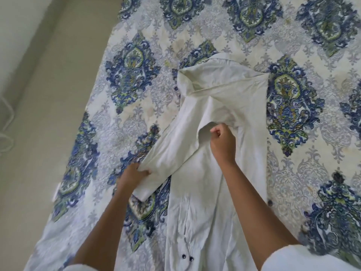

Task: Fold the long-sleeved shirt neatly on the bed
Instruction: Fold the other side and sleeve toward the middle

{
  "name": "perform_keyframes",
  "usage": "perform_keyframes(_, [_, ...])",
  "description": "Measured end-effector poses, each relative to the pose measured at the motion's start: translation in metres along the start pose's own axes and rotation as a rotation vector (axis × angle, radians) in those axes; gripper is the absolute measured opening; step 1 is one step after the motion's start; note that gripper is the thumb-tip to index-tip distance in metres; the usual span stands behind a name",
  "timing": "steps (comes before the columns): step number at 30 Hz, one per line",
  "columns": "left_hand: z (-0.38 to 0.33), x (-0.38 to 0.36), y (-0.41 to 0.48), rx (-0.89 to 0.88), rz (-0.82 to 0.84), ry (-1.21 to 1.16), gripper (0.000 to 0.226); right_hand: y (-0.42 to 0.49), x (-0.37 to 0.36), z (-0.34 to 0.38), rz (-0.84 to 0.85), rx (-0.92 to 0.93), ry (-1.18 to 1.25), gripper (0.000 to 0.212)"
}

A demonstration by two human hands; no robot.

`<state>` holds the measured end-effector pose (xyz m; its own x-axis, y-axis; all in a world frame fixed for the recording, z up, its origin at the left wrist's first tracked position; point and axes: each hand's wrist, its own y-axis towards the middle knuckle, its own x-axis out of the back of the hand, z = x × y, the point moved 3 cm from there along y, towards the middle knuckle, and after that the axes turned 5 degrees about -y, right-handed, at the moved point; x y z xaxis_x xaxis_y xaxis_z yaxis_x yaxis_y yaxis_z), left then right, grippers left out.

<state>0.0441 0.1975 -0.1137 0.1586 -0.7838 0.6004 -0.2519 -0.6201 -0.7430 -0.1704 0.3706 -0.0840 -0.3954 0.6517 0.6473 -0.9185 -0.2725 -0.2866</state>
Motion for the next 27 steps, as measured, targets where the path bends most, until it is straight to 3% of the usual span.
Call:
perform_keyframes(4, [-0.014, 0.036, -0.032, -0.158, 0.022, -0.208, 0.017, -0.038, -0.028, 0.018, 0.448, -0.017, 0.162, 0.017])
perform_keyframes(7, [-0.057, 0.042, -0.083, -0.426, 0.051, -0.121, 0.022, -0.064, -0.024, 0.037, 0.606, -0.089, 0.363, 0.022])
perform_keyframes(12, [-0.130, -0.015, -0.175, -0.854, -0.064, 0.383, 0.023, -0.072, 0.040, 0.024, 0.506, -0.349, 0.560, 0.056])
perform_keyframes(17, [-0.158, -0.082, -0.245, -1.070, 0.074, 0.461, 0.034, -0.083, 0.121, -0.030, 0.572, -0.420, 0.651, 0.070])
perform_keyframes(19, [-0.159, -0.107, -0.267, -1.119, 0.111, 0.503, 0.037, -0.098, 0.149, -0.051, 0.567, -0.445, 0.712, 0.057])
perform_keyframes(22, [-0.152, -0.144, -0.287, -1.082, 0.154, 0.535, 0.046, -0.127, 0.176, -0.076, 0.525, -0.500, 0.737, 0.012])
perform_keyframes(23, [-0.147, -0.157, -0.291, -1.088, 0.134, 0.534, 0.048, -0.134, 0.180, -0.088, 0.503, -0.522, 0.749, 0.015])
perform_keyframes(25, [-0.136, -0.178, -0.302, -1.149, 0.058, 0.517, 0.048, -0.148, 0.183, -0.115, 0.466, -0.610, 0.699, 0.040])
perform_keyframes(27, [-0.124, -0.192, -0.306, -1.209, 0.016, 0.543, 0.048, -0.161, 0.183, -0.128, 0.469, -0.677, 0.621, 0.037])
